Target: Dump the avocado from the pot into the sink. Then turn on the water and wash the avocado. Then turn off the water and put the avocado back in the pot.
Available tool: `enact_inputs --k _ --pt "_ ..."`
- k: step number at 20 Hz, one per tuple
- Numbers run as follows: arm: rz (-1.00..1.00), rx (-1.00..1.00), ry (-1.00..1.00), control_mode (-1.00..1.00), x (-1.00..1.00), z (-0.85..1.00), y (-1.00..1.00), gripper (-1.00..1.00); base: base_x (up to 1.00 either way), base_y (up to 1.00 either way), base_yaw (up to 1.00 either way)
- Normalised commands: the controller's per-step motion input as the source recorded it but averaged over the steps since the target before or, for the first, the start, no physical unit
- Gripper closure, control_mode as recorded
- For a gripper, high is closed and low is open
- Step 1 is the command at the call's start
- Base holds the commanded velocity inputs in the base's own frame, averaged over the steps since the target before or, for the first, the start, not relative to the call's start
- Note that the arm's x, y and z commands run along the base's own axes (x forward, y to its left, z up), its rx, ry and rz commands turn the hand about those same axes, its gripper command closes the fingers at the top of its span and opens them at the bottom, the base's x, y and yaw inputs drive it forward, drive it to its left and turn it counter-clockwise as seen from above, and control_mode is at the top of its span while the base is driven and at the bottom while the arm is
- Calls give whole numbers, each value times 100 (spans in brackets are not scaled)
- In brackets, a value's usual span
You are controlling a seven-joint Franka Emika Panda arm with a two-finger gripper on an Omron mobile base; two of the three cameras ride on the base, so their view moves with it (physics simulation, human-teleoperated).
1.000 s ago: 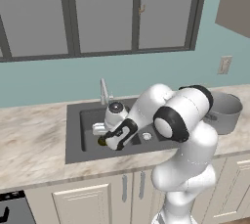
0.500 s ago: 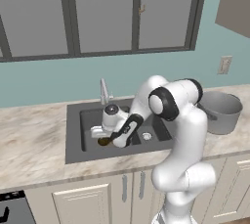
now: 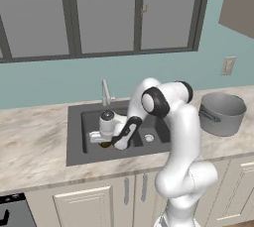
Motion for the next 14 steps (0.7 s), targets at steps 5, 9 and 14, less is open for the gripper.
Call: enact_inputs --k 5,9,14 --pt "0 -3 3 -100 48 -12 0 -100 0 0 0" --pt "0 -1 5 -100 47 -16 2 -100 0 0 0" --pt "0 -1 7 -100 41 -19 6 -100 0 0 0"
